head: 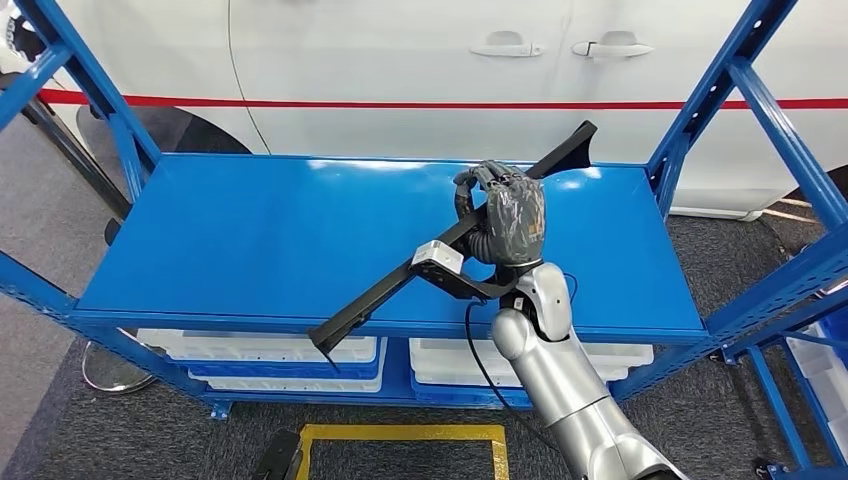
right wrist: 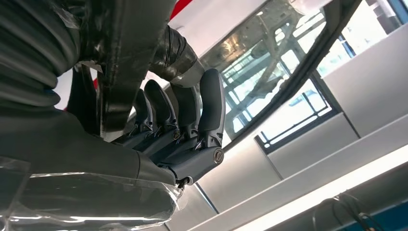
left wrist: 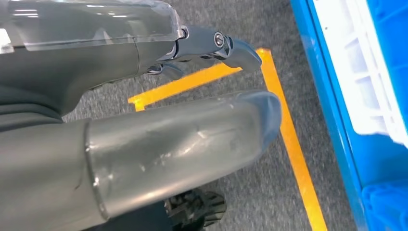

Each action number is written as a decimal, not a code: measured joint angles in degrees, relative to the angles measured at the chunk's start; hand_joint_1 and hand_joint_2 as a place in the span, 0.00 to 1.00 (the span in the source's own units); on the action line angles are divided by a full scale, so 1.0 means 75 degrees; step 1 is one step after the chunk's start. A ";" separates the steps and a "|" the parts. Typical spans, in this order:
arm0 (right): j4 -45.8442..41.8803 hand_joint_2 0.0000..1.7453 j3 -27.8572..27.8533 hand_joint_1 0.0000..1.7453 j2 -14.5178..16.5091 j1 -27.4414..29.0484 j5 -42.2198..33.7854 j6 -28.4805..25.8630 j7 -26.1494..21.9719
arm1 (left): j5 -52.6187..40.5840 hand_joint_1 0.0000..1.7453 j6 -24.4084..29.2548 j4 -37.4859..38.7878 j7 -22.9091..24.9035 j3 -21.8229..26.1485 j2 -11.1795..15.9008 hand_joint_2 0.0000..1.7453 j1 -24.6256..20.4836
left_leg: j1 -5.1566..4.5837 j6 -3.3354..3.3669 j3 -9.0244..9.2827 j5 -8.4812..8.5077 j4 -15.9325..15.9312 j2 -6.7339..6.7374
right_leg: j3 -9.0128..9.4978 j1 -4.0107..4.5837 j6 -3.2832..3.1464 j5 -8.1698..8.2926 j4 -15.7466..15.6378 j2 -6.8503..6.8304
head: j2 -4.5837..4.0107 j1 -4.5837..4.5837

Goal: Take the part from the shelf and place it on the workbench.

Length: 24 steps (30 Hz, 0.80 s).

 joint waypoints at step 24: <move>-0.1563 1.00 0.1090 1.00 -0.0055 -0.0234 -0.0245 0.0598 0.0076 | 0.0364 0.00 -0.0629 0.0000 -0.0474 0.0061 -0.0020 1.00 -0.0022 | -0.0091 -0.0109 -0.0052 -0.0188 0.0267 -0.0021 | 0.0709 0.0033 -0.0242 0.0902 -0.1597 0.0007 | 0.0000 -0.0002</move>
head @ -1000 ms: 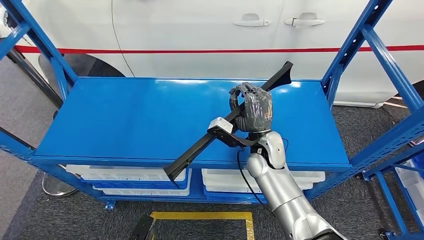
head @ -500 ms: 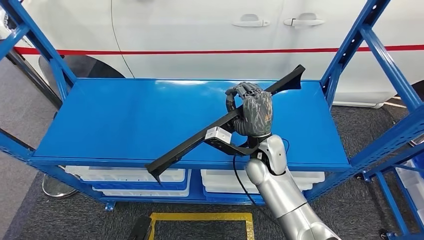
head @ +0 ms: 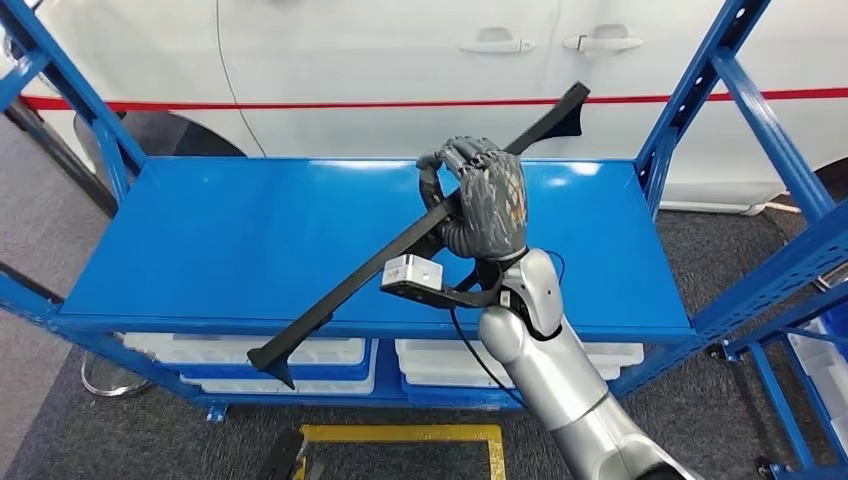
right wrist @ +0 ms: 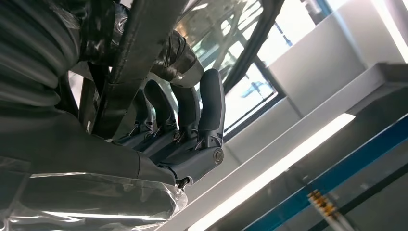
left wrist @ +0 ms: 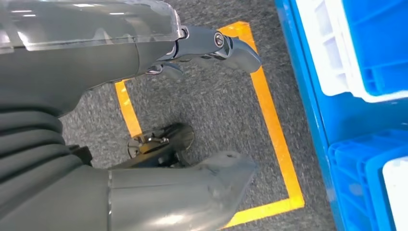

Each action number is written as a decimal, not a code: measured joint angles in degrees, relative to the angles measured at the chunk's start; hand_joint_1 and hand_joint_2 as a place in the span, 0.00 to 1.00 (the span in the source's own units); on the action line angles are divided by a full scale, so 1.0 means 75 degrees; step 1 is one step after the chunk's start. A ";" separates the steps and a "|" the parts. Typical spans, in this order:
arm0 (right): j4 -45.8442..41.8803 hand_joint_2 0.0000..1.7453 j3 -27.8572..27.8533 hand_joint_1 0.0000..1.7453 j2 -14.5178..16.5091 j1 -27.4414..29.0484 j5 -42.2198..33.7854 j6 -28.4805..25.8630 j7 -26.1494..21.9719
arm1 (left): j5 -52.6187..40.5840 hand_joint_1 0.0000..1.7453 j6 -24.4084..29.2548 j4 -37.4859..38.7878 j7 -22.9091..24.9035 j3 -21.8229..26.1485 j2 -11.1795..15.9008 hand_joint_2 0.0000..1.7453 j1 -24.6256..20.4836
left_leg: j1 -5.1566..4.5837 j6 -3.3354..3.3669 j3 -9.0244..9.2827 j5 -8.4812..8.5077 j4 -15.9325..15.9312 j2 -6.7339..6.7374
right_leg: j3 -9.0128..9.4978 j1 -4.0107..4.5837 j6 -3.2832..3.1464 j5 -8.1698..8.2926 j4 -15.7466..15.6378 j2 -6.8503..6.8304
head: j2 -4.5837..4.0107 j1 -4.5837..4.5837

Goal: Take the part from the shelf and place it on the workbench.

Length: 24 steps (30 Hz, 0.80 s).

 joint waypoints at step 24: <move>-0.0428 1.00 0.0967 1.00 0.0074 0.0168 -0.0688 0.0079 0.0052 | 0.0117 0.00 -0.0058 0.0000 0.0282 0.0074 -0.0085 1.00 0.0245 | 0.0124 -0.0314 -0.0941 -0.0874 0.2033 -0.0007 | 0.0122 -0.0073 -0.0083 -0.0024 -0.0098 -0.0024 | 0.0000 0.0007</move>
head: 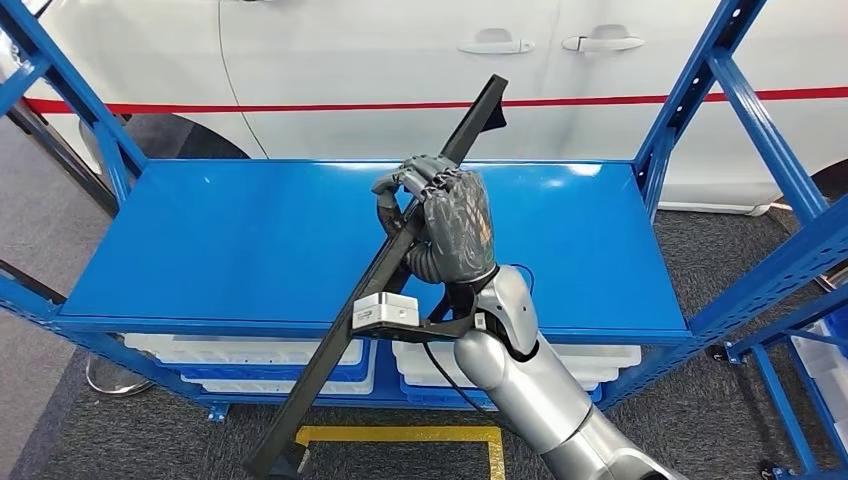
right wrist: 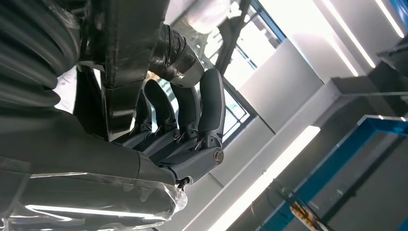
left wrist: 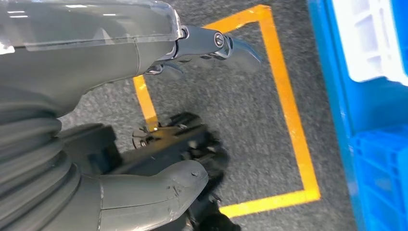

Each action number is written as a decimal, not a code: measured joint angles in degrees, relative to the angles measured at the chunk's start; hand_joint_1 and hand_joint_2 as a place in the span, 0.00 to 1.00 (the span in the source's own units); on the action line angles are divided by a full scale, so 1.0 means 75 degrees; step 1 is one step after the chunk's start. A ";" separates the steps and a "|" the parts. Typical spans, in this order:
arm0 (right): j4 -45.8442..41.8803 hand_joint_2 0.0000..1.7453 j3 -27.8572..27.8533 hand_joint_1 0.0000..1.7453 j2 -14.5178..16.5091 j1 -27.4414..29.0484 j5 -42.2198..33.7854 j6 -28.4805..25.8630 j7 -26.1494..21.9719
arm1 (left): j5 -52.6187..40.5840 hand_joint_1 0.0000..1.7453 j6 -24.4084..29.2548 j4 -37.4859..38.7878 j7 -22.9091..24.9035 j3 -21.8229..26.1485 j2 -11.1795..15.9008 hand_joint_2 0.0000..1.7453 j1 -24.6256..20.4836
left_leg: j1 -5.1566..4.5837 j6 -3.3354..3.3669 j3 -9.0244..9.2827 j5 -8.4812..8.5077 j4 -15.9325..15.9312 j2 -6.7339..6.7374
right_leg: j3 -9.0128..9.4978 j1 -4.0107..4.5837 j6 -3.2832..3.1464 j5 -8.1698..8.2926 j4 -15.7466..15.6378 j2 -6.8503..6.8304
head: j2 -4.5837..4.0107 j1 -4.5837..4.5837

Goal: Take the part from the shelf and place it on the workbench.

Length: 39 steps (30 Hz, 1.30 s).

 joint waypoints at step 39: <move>0.0367 1.00 0.0942 1.00 0.0357 -0.0181 -0.0783 0.0446 -0.0071 | 0.0044 0.00 -0.0239 0.0000 0.0866 0.0055 0.0105 1.00 -0.0027 | -0.0047 0.0238 0.1597 0.0441 -0.2188 -0.0003 | -0.0698 -0.0002 0.0300 0.0786 0.0022 -0.0023 | 0.0000 0.0000</move>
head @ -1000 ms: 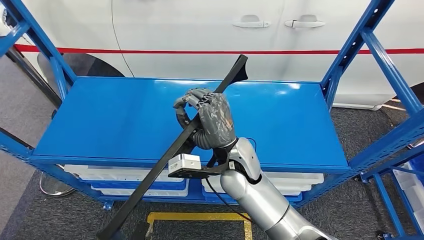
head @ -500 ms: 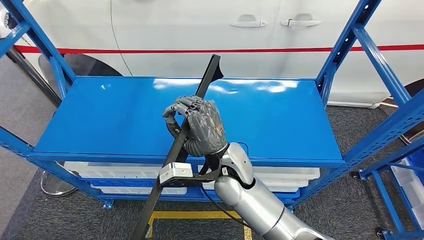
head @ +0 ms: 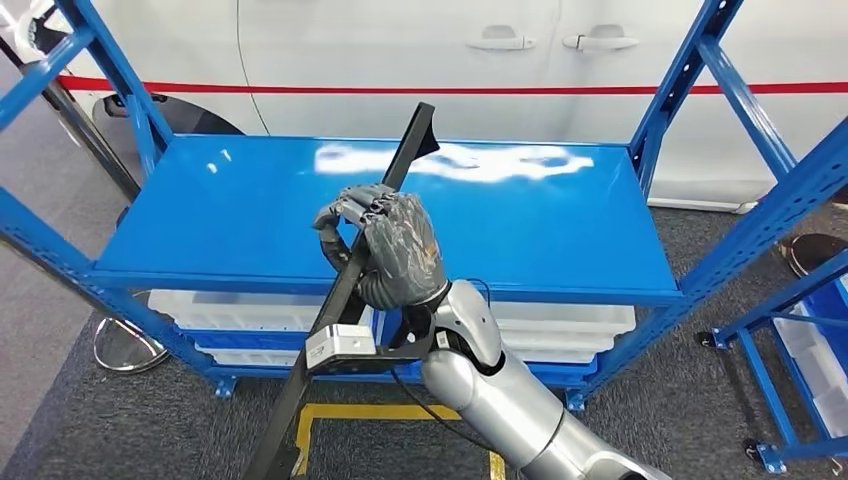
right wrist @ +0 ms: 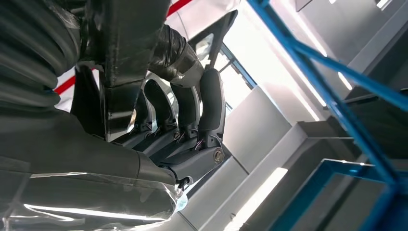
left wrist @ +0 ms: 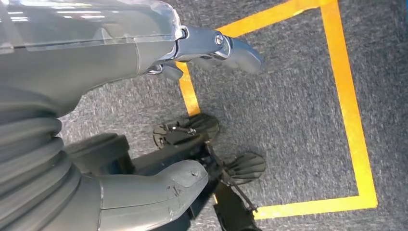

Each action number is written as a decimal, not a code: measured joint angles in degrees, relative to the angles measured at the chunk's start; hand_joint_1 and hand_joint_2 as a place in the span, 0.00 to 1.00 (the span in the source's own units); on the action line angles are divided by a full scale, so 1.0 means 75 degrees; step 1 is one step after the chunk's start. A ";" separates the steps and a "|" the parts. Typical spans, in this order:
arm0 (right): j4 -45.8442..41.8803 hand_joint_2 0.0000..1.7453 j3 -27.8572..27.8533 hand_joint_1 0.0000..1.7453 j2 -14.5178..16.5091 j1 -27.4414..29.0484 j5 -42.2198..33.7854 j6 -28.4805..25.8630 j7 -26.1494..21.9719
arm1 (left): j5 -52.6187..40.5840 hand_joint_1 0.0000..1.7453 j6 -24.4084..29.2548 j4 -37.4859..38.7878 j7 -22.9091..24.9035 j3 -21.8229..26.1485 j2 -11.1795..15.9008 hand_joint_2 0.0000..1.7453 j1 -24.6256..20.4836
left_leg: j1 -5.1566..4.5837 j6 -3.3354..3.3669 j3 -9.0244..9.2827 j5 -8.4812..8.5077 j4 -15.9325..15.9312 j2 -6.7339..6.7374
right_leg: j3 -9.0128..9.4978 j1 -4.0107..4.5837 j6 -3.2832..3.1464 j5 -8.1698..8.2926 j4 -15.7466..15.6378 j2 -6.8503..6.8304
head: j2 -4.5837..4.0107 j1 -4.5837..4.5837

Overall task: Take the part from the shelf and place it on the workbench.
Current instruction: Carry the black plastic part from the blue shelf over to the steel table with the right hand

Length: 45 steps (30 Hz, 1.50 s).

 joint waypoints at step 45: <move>0.0016 1.00 0.0023 1.00 -0.0207 0.0123 0.0535 -0.0150 0.0167 | -0.0059 0.00 -0.0109 0.0000 0.0004 -0.0004 -0.0209 1.00 -0.0159 | -0.0004 0.0086 -0.1065 0.0884 0.0091 0.0086 | 0.0695 0.0022 0.0023 -0.1089 0.1118 -0.0002 | 0.0000 0.0004</move>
